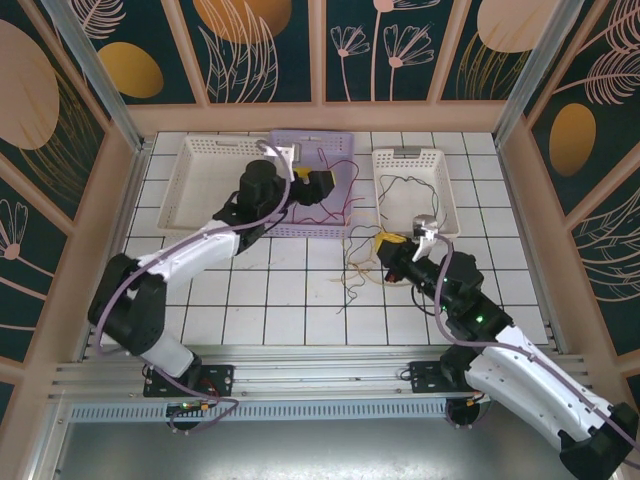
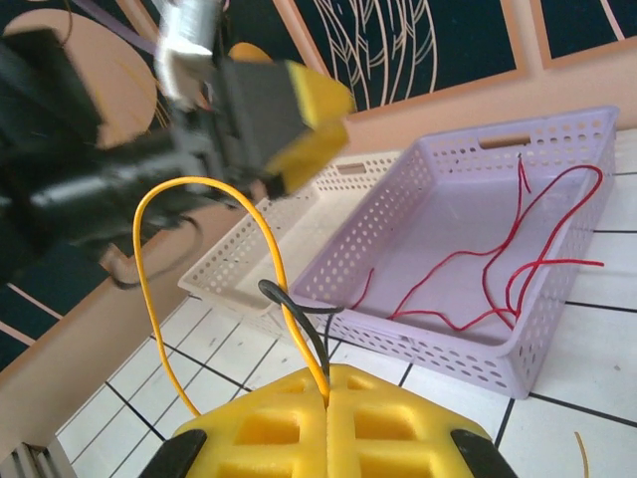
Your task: Untangle the cables
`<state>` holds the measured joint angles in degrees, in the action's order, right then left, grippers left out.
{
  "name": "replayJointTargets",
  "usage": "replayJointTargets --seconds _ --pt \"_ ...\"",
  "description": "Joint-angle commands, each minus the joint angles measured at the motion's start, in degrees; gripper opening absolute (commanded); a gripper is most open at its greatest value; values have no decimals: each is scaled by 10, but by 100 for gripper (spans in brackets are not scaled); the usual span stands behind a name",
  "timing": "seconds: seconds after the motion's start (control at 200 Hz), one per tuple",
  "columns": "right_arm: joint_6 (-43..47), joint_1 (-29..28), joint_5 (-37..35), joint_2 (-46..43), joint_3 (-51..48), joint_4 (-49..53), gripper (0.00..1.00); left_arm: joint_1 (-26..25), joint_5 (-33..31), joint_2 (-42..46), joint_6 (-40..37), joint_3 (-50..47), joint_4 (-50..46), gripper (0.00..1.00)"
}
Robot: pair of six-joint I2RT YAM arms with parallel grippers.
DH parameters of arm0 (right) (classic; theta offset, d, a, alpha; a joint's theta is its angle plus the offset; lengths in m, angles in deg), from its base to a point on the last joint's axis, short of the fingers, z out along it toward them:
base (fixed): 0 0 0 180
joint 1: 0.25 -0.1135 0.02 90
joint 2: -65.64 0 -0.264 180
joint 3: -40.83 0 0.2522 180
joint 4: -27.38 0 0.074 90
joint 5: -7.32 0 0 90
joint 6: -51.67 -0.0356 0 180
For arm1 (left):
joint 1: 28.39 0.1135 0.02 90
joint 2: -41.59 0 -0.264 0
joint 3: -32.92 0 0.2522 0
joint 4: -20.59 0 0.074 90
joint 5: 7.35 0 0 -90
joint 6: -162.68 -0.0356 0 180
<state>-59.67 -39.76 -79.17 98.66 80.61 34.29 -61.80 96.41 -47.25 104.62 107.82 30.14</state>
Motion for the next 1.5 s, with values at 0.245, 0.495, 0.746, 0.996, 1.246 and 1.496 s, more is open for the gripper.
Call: replayJointTargets --seconds 0.245,0.495,0.746,0.996,1.246,1.496 --pt "-3 -6 19 38 31 -22 0 -65 175 111 103 -107 87 81" --pt "-7 -6 37 60 41 -22 0 -102 199 144 86 -153 87 74" --pt "-7 -7 46 63 47 -15 0 -102 196 165 67 -159 53 52" --pt "-9 -7 55 76 50 -16 0 -102 189 171 60 -150 42 0" --pt "-1 -4 37 93 61 7 0 -102 65 211 50 -145 -35 0" --pt "-10 6 63 131 63 15 27 -102 -26 257 85 -127 -75 0"
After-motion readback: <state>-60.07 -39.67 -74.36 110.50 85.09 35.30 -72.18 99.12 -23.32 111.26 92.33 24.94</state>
